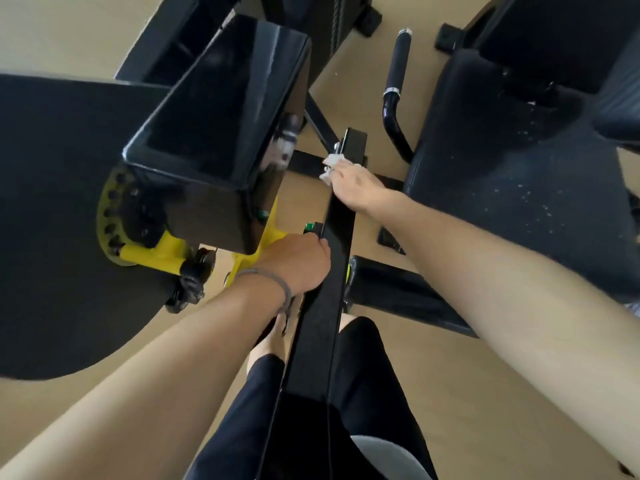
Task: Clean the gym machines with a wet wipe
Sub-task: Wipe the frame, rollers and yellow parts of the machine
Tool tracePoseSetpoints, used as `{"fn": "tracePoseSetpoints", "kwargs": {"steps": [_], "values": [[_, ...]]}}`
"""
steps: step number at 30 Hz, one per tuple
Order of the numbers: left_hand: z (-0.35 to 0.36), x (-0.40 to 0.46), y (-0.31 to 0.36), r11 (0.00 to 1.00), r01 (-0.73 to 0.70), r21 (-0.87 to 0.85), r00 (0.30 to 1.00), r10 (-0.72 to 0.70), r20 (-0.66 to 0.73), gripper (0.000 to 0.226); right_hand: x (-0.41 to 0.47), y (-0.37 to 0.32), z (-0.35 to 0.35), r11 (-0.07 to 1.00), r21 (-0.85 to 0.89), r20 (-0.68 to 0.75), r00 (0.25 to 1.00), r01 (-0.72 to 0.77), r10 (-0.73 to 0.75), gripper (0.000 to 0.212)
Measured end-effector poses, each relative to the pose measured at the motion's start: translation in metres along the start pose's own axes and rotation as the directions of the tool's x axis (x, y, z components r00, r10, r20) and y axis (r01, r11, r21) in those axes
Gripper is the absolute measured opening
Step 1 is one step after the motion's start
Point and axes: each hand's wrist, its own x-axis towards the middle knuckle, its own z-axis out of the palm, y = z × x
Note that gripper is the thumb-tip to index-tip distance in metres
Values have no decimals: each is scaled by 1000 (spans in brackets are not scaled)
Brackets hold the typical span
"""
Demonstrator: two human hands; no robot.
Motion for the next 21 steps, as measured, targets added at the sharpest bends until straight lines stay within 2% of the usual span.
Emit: {"fn": "tracePoseSetpoints", "kwargs": {"steps": [3, 7, 11, 18, 21], "values": [[-4, -3, -14, 976, 1, -220, 996, 18, 85, 29, -52, -14, 20, 997, 79, 44, 999, 17, -20, 34], [3, -26, -32, 875, 28, -483, 998, 7, 70, 15, -109, -28, 36, 966, 252, 80, 994, 52, -75, 34], [9, -46, -51, 853, 64, -518, 998, -49, 43, 20, -155, -26, 29, 989, 135, 95, 992, 66, -80, 45], [0, -74, -63, 743, 102, -662, 993, -41, 108, 11, -213, -66, 27, 987, 121, 290, 948, 103, -135, 40], [5, -81, -66, 753, 36, -657, 993, 45, 106, 39, -221, -74, 23, 986, 135, 300, 944, 97, -134, 42]]}}
